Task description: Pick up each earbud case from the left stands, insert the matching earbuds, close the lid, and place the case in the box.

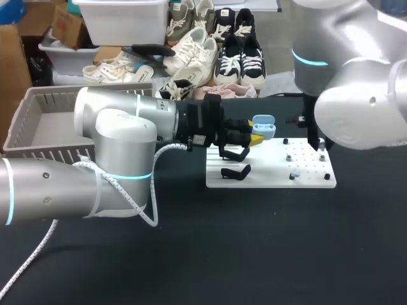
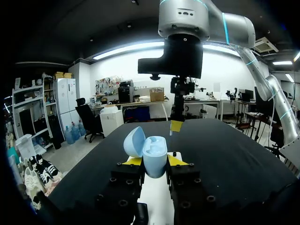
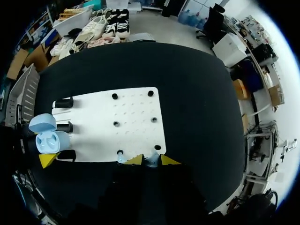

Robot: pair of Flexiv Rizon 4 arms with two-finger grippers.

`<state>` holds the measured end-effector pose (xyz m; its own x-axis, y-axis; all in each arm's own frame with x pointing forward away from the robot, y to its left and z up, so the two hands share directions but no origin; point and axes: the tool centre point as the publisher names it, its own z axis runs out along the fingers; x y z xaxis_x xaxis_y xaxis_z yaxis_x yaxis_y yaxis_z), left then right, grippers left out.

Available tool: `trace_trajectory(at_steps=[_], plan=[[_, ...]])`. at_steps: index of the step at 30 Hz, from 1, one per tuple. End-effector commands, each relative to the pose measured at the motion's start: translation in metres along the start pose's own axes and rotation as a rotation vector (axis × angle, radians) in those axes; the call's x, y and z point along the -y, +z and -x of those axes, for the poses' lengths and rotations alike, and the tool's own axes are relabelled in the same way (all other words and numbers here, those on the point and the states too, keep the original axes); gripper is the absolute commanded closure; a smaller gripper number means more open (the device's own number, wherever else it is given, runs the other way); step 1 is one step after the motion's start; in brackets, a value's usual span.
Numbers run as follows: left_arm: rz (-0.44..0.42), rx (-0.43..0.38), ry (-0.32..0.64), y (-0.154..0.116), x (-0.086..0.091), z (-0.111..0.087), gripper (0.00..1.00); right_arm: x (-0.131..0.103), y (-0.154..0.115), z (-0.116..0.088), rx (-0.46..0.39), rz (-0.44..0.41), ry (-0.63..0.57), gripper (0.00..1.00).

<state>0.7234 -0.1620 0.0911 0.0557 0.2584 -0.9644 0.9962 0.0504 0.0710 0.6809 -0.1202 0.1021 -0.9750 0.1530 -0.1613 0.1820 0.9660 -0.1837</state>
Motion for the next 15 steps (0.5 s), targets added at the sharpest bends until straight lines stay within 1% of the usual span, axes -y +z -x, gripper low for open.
trace_trajectory(at_steps=[1, 7, 15], plan=[[0.006, 0.002, 0.001, 0.0, 0.002, 0.0, 1.0, -0.009, -0.025, -0.002, -0.035, -0.038, 0.158, 1.0], [0.006, 0.002, 0.001, 0.0, 0.002, 0.0, 1.0, -0.024, -0.051, -0.007, -0.005, -0.022, 0.215, 1.0], [0.006, 0.002, 0.001, 0.0, 0.002, 0.0, 1.0, -0.053, -0.067, -0.003, 0.015, 0.015, 0.254, 1.0]])
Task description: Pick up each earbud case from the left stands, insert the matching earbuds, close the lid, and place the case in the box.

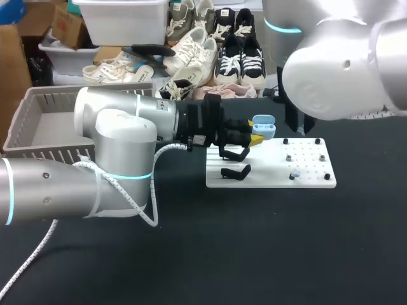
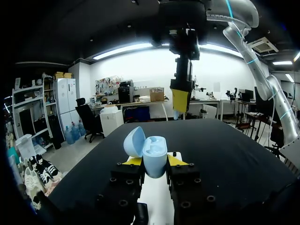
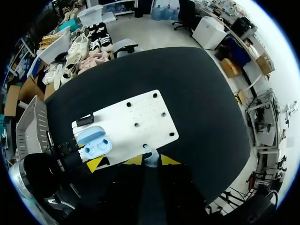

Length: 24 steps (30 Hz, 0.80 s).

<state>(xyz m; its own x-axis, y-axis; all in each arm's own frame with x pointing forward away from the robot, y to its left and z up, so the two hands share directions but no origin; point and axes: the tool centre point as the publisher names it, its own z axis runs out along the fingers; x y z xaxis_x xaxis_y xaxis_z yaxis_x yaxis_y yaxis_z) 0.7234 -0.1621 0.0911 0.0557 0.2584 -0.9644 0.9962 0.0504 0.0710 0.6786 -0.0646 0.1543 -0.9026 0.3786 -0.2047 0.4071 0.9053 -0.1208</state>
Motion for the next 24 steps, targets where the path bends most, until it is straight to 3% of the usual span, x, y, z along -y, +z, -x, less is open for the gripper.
trace_trajectory(at_steps=[1, 13, 24], plan=[[0.006, 0.002, 0.001, 0.0, 0.002, 0.0, 1.0, -0.013, -0.006, -0.003, 0.011, 0.002, 0.017, 1.0], [0.006, 0.002, 0.001, 0.0, 0.002, 0.0, 1.0, -0.046, -0.016, 0.006, 0.014, 0.062, 0.051, 1.0], [0.006, 0.002, 0.001, 0.0, 0.002, 0.0, 1.0, -0.055, -0.024, 0.016, 0.02, 0.136, 0.054, 1.0]])
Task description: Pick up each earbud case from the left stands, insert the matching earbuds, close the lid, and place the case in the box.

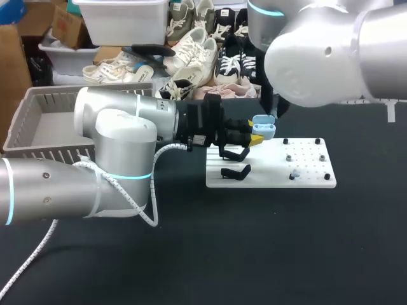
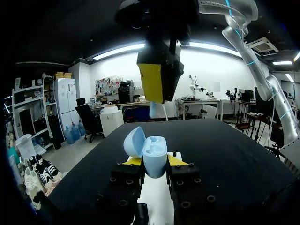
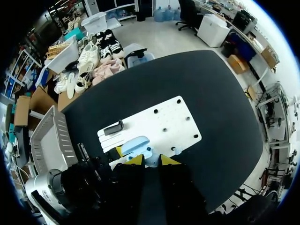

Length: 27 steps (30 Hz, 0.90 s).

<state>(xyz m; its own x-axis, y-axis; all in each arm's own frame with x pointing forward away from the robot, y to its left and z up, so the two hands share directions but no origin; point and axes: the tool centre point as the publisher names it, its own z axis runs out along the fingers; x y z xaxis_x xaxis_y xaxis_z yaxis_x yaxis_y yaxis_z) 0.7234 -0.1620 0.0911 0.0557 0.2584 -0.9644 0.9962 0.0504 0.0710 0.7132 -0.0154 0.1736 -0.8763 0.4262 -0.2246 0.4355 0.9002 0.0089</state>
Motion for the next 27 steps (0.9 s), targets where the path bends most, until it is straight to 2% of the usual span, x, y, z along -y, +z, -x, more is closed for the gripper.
trace_trajectory(at_steps=[1, 10, 27], plan=[[0.006, 0.002, 0.001, 0.0, 0.002, 0.0, 1.0, 0.0, 0.0, -0.001, 0.002, 0.015, -0.002, 1.0], [0.006, 0.002, 0.001, 0.0, 0.002, 0.0, 1.0, -0.012, 0.001, -0.012, -0.017, 0.03, -0.024, 1.0], [0.006, 0.002, 0.001, 0.0, 0.002, 0.0, 1.0, -0.006, 0.013, -0.017, -0.037, 0.01, -0.029, 1.0]])
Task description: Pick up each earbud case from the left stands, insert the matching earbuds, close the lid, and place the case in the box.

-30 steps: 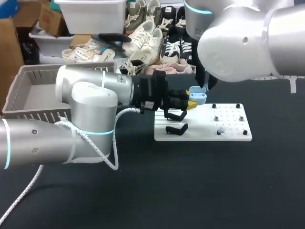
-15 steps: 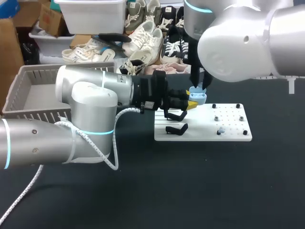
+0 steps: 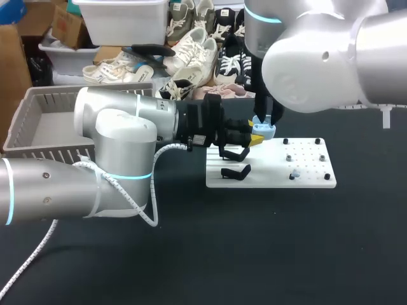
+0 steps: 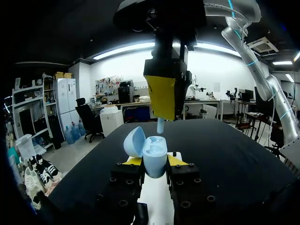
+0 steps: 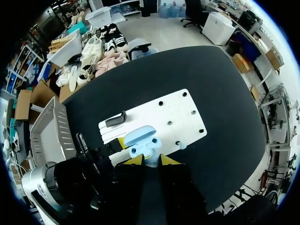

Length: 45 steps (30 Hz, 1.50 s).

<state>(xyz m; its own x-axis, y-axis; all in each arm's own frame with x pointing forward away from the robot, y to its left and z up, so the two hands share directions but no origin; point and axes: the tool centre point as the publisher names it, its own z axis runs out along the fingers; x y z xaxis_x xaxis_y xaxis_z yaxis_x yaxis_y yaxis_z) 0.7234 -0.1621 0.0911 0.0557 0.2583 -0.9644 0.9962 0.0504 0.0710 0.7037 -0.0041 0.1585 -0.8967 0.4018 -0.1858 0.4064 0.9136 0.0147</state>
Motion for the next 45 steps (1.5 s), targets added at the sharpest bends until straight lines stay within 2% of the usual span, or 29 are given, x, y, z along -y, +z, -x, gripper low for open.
trace_trajectory(at_steps=[1, 13, 45], plan=[[0.006, 0.002, 0.001, 0.0, 0.002, 0.0, 1.0, 0.0, 0.001, 0.0, 0.002, -0.004, 0.001, 1.0], [0.006, 0.002, 0.001, 0.0, 0.002, 0.0, 1.0, -0.002, 0.006, 0.005, -0.007, -0.003, -0.01, 1.0], [0.006, 0.002, 0.001, 0.0, 0.002, 0.0, 1.0, 0.001, 0.014, 0.004, -0.028, -0.007, -0.008, 1.0]])
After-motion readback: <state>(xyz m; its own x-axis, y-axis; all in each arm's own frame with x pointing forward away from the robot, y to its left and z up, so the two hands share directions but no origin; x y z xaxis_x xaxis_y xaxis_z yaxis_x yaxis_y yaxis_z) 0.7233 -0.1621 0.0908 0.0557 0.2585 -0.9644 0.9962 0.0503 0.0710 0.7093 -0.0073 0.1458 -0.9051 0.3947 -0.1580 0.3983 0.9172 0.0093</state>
